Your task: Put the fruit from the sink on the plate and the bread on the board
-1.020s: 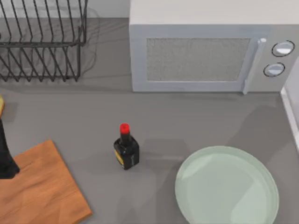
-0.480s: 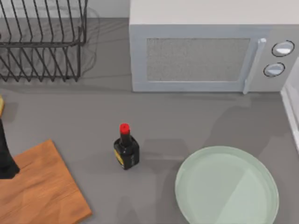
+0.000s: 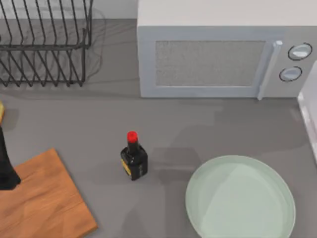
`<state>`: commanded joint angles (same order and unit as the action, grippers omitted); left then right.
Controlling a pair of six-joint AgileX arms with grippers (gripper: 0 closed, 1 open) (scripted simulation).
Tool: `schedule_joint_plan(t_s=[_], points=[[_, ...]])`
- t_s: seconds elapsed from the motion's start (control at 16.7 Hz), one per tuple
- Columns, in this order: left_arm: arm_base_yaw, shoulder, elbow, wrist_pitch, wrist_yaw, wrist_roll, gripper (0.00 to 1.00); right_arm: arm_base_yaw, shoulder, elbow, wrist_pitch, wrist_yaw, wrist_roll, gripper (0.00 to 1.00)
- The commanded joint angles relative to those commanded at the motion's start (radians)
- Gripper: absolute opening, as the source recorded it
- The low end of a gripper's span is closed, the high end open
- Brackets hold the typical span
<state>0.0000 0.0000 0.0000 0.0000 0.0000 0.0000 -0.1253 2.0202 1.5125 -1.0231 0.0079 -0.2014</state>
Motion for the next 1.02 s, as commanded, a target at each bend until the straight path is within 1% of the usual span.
schedule_joint_plan(t_s=[0.18,0.42,0.78,1.02], points=[[0.0,0.0,0.0,0.0,0.0,0.0,1.0,0.109,-0.103,-0.087,-0.05,0.007,0.062,0.0],[0.0,0.0,0.0,0.0,0.0,0.0,1.0,0.29,-0.228,-0.192,-0.109,0.01,0.206,0.0],[0.0,0.0,0.0,0.0,0.0,0.0,1.0,0.582,-0.334,-0.239,-0.156,0.004,0.507,0.0],[0.0,0.0,0.0,0.0,0.0,0.0,1.0,0.729,-0.356,-0.231,-0.166,-0.003,0.717,0.0]])
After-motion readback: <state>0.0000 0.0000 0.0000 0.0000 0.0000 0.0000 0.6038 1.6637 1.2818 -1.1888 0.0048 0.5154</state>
